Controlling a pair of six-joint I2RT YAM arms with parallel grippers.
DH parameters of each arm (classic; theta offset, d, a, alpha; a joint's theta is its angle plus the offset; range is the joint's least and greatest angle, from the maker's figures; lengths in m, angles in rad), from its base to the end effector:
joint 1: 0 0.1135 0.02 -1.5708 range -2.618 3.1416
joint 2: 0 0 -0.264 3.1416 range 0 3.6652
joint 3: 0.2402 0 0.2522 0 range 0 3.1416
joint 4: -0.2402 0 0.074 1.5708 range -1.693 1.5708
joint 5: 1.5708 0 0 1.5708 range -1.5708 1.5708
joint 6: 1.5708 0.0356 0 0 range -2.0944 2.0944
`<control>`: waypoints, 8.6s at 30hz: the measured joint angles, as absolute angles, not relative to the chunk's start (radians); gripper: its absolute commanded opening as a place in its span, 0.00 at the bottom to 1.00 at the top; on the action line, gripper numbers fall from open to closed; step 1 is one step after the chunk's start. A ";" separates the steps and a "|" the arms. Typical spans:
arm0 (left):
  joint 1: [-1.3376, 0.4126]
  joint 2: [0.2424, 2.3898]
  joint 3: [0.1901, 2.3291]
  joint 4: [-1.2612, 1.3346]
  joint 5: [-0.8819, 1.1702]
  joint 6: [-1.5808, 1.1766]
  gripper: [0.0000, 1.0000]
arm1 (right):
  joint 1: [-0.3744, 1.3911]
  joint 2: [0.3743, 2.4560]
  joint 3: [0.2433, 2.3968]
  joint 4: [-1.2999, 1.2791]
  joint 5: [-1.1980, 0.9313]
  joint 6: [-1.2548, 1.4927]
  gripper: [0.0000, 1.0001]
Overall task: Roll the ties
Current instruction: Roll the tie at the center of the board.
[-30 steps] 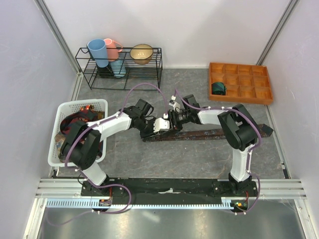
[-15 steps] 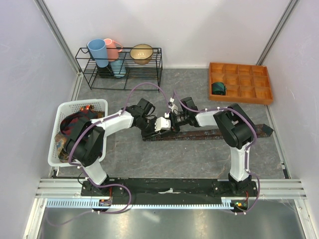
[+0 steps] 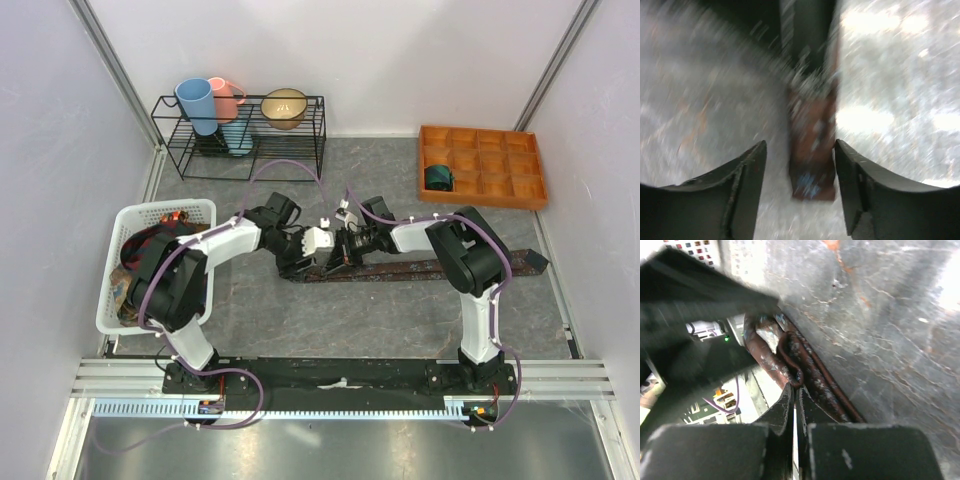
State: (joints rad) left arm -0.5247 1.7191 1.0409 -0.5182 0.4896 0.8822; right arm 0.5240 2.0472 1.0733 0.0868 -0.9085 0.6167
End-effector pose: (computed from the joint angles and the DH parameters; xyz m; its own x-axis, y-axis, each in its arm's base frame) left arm 0.2737 -0.1778 0.1695 -0.0556 0.8195 -0.5704 0.9975 0.0706 0.0042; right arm 0.3227 0.2189 0.1049 -0.9750 -0.1526 -0.1617 -0.2146 0.4554 0.8640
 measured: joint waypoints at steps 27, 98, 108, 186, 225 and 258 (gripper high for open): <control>-0.487 1.672 1.018 -0.580 0.538 0.976 0.38 | 0.514 2.082 1.105 0.028 -0.891 0.575 0.01; -0.621 1.810 1.111 -0.510 0.466 0.842 0.54 | 0.485 2.045 1.124 -0.057 -0.918 0.550 0.00; -0.568 1.787 1.090 -0.506 0.500 0.842 0.64 | 0.461 2.059 1.134 -0.146 -0.874 0.472 0.00; -0.603 1.787 1.134 -0.517 0.584 0.871 0.38 | 0.468 2.114 1.233 -0.258 -0.886 0.429 0.00; -0.705 1.889 1.222 -0.483 0.393 0.822 0.27 | 0.381 1.960 1.158 -0.234 -0.960 0.453 0.42; -0.702 1.903 1.243 -0.516 0.394 0.832 0.36 | 0.411 2.032 1.063 0.040 -0.992 0.609 0.00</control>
